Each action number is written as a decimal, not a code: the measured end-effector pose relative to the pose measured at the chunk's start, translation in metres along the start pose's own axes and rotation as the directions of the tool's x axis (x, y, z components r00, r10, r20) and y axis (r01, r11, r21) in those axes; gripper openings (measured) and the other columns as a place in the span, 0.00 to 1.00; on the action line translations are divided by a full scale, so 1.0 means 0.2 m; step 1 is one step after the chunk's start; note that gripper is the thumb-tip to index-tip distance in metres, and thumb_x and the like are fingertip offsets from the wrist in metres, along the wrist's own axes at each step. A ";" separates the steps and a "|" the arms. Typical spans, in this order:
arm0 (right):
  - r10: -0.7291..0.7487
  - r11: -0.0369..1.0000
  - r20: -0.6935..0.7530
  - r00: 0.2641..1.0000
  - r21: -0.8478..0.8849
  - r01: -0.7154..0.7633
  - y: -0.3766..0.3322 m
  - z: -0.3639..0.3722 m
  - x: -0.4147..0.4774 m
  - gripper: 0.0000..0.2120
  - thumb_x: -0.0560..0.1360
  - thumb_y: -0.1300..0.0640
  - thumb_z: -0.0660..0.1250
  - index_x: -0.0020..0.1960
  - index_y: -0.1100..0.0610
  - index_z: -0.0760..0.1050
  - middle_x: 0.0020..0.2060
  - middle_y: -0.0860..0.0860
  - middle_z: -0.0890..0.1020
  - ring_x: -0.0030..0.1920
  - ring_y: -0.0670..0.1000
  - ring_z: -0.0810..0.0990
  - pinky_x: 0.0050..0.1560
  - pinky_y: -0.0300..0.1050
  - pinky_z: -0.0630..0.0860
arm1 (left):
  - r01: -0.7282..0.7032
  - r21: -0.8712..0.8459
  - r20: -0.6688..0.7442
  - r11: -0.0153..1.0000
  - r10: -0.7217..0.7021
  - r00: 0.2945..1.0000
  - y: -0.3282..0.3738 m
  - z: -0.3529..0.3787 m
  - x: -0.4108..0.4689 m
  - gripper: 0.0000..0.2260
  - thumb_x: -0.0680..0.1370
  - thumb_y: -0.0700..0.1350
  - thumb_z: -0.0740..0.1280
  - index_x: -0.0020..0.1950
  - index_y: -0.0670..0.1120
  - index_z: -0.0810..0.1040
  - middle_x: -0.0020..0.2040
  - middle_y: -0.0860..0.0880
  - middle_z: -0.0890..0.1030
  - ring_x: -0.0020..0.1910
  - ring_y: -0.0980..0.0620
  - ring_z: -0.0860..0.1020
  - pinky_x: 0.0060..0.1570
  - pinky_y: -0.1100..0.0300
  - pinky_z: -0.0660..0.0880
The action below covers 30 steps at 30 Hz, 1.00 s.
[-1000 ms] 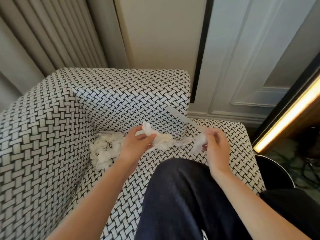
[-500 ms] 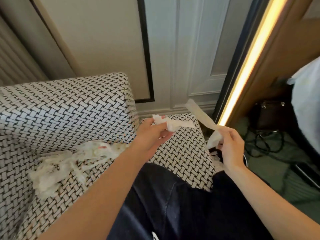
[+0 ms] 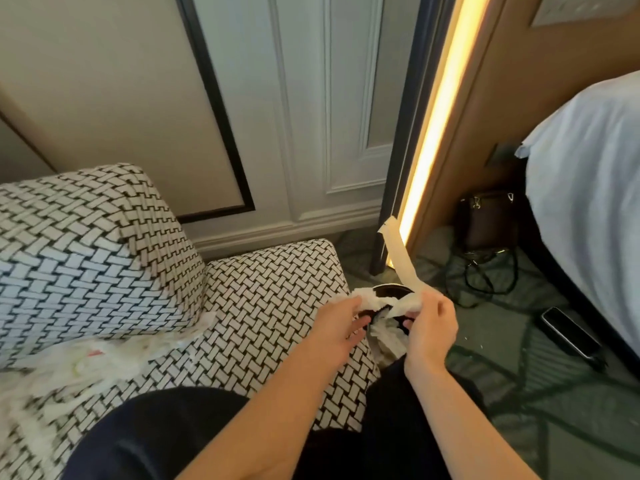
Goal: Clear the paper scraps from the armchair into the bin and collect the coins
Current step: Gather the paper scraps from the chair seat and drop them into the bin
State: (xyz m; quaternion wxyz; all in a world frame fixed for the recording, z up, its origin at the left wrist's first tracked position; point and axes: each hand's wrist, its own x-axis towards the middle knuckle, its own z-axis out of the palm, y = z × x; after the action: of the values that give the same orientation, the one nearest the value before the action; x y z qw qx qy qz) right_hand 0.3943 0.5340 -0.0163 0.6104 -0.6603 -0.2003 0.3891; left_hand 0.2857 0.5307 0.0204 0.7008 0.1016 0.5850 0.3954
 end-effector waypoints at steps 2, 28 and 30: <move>-0.009 1.000 -0.019 1.000 -0.020 0.008 0.01 0.01 0.01 0.10 0.79 0.54 0.59 0.40 0.46 0.72 0.38 0.47 0.77 0.40 0.47 0.76 0.47 0.48 0.74 | 0.011 0.040 0.028 0.999 -0.012 1.000 -0.01 0.03 0.02 0.17 0.79 0.42 0.62 0.68 0.45 0.69 0.62 0.45 0.75 0.56 0.48 0.76 0.51 0.55 0.73; 0.559 0.790 0.221 0.799 -0.436 -0.432 0.07 0.08 0.13 0.28 0.81 0.49 0.55 0.77 0.46 0.47 0.71 0.59 0.64 0.66 0.61 0.69 0.62 0.59 0.72 | -0.050 0.129 0.032 0.990 0.046 0.998 0.07 -0.11 -0.08 0.17 0.81 0.43 0.57 0.71 0.44 0.67 0.65 0.44 0.75 0.62 0.45 0.74 0.62 0.50 0.69; 0.535 0.795 0.214 0.817 -0.454 -0.402 0.07 0.07 0.13 0.31 0.81 0.49 0.56 0.77 0.44 0.41 0.72 0.59 0.63 0.66 0.62 0.70 0.62 0.60 0.72 | -0.064 0.126 0.038 0.990 0.060 0.997 0.09 -0.13 -0.11 0.17 0.81 0.43 0.57 0.70 0.44 0.67 0.65 0.44 0.75 0.62 0.45 0.74 0.62 0.50 0.69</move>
State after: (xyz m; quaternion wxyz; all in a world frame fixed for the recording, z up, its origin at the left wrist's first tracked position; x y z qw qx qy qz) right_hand 0.3971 0.5594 -0.0351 0.3070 -0.7213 -0.2005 0.5876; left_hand 0.2545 0.5196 0.0402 0.6902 0.1710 0.5934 0.3771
